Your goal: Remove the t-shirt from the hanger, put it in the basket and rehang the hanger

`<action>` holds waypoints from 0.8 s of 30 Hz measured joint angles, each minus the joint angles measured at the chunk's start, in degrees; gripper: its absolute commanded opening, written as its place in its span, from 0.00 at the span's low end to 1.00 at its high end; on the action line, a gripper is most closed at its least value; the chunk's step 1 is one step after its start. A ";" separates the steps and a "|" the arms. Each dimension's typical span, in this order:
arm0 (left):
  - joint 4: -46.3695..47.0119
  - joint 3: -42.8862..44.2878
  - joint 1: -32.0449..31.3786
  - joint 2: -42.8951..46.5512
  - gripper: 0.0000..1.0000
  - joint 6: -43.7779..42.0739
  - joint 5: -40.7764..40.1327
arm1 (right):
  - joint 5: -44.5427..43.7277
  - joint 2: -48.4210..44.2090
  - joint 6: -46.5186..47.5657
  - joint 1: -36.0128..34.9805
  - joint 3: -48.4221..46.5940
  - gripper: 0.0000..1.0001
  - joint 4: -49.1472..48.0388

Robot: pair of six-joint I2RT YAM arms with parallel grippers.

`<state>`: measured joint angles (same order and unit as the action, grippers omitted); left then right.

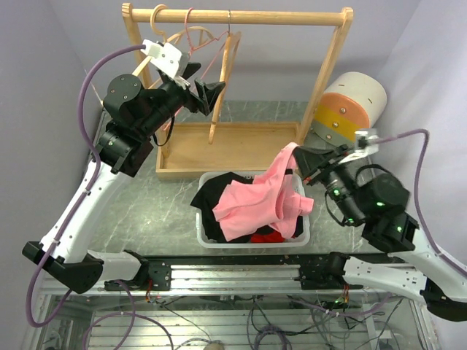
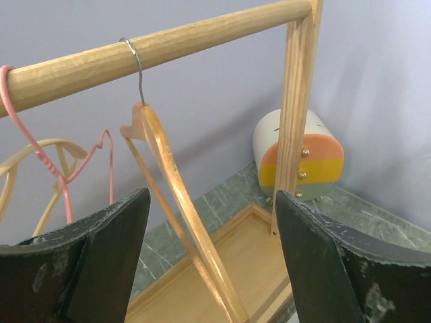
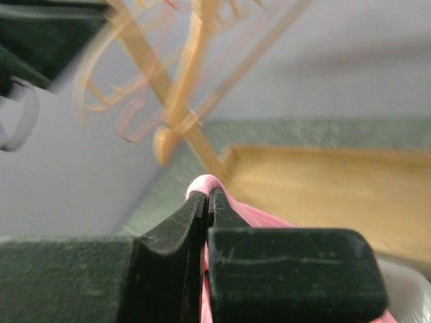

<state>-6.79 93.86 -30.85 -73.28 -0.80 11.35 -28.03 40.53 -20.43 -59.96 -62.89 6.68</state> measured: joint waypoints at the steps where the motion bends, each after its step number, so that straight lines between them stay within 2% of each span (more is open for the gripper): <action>1: 0.00 0.00 0.00 0.00 0.84 0.00 0.48 | -1.99 0.57 -1.01 0.00 0.28 0.00 2.60; 6: -0.02 -0.72 -0.11 -0.02 0.84 -0.04 1.18 | -12.31 7.63 -8.24 0.00 0.61 0.00 16.57; 10: 0.00 -0.76 -0.17 -0.48 0.84 -0.22 1.11 | -15.32 11.89 -12.85 0.00 1.44 0.00 25.11; 12: 0.17 -0.55 -0.22 -0.96 0.83 -0.22 0.85 | -15.30 12.28 -14.36 0.00 1.53 0.09 28.11; 13: 0.33 -0.35 -0.24 -1.29 0.83 -0.20 0.63 | -15.19 12.24 -14.82 0.00 1.53 0.19 29.09; 15: 0.63 1.20 -0.33 -2.47 0.83 -0.15 0.04 | -14.49 12.02 -15.56 0.00 1.53 0.47 30.58; 17: 1.29 3.17 -0.37 -3.69 0.82 0.02 -0.28 | -13.18 11.91 -15.85 0.00 1.51 0.58 31.74; 21: 3.30 4.39 -0.37 -3.98 0.81 0.61 -0.15 | -11.93 12.04 -15.56 0.00 1.42 0.61 33.55; 24: 4.63 4.39 -0.37 -3.76 0.81 1.07 -0.17 | -11.37 12.13 -15.04 0.00 1.40 0.56 33.68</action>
<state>-2.15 98.26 -31.22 -77.03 0.27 11.18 -39.40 52.66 -35.46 -59.96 -61.49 40.36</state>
